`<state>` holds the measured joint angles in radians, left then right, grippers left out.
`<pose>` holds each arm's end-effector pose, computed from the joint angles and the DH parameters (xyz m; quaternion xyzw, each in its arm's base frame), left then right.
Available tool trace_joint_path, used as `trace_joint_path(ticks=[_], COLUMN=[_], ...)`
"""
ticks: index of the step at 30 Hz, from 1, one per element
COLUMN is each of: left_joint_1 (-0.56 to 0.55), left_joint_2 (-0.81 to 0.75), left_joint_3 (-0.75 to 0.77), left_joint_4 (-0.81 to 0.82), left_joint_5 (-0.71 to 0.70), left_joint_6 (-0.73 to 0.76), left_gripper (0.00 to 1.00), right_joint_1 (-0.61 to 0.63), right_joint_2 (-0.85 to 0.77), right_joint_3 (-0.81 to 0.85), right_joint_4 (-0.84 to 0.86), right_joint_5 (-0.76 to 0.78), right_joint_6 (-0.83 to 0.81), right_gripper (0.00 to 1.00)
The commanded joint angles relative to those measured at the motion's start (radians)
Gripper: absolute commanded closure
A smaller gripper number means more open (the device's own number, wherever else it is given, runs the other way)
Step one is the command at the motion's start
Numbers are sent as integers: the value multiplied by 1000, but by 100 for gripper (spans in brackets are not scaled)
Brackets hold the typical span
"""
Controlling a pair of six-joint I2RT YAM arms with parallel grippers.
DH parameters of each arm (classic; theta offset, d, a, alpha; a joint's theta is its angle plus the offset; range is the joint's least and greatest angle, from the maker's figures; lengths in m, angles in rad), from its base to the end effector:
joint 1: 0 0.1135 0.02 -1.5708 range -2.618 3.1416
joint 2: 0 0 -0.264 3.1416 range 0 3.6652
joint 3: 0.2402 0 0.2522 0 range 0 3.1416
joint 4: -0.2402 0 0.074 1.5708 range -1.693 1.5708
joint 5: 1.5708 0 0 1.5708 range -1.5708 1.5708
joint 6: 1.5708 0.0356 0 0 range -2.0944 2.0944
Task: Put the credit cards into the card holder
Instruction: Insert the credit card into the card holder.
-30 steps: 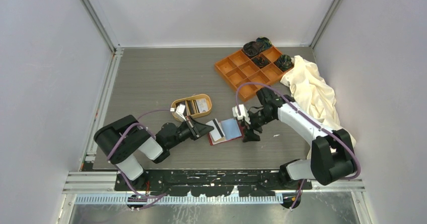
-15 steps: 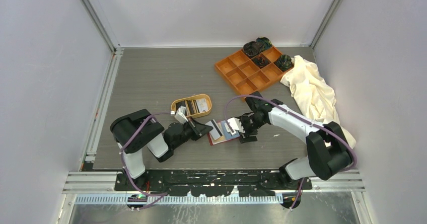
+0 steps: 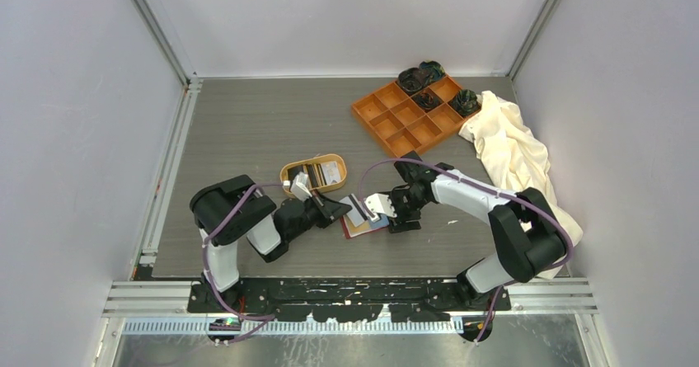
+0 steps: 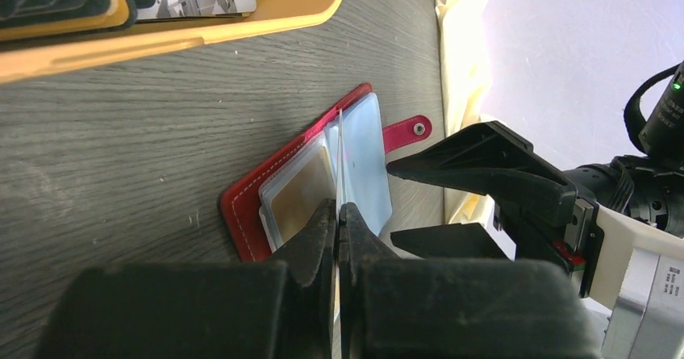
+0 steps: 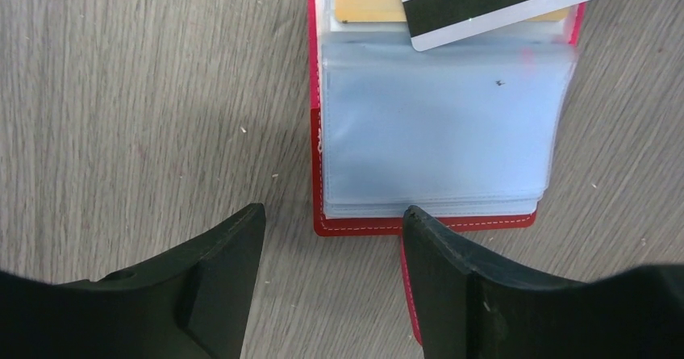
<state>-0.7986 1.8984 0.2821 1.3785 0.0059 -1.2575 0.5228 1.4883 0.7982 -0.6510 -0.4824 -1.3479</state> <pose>0.1814 -0.1866 0.0902 -0.1770 0.7658 -0.5306 0.3173 0.2078 0.1388 0.1642 -0.7926 0.5505 0.1728 0.1971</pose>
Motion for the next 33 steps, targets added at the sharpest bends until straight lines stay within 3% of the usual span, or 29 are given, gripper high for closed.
trace_joint_path(ticks=[1,17,33], left_joint_1=[-4,-14,-39], left_joint_2=[20,-41,38], left_joint_3=[30,19,23], left_joint_4=[53,53,52], left_joint_5=[42,74,2], left_joint_6=[-13,-24,-76], left_gripper=[100,100,100], right_joint_1=[7,20,27], right_joint_2=[2,30,33], right_joint_3=[20,42,50], right_joint_4=[15,-5,-10], right_joint_5=[30,51,54], right_joint_6=[18,42,53], right_gripper=[32,37,38])
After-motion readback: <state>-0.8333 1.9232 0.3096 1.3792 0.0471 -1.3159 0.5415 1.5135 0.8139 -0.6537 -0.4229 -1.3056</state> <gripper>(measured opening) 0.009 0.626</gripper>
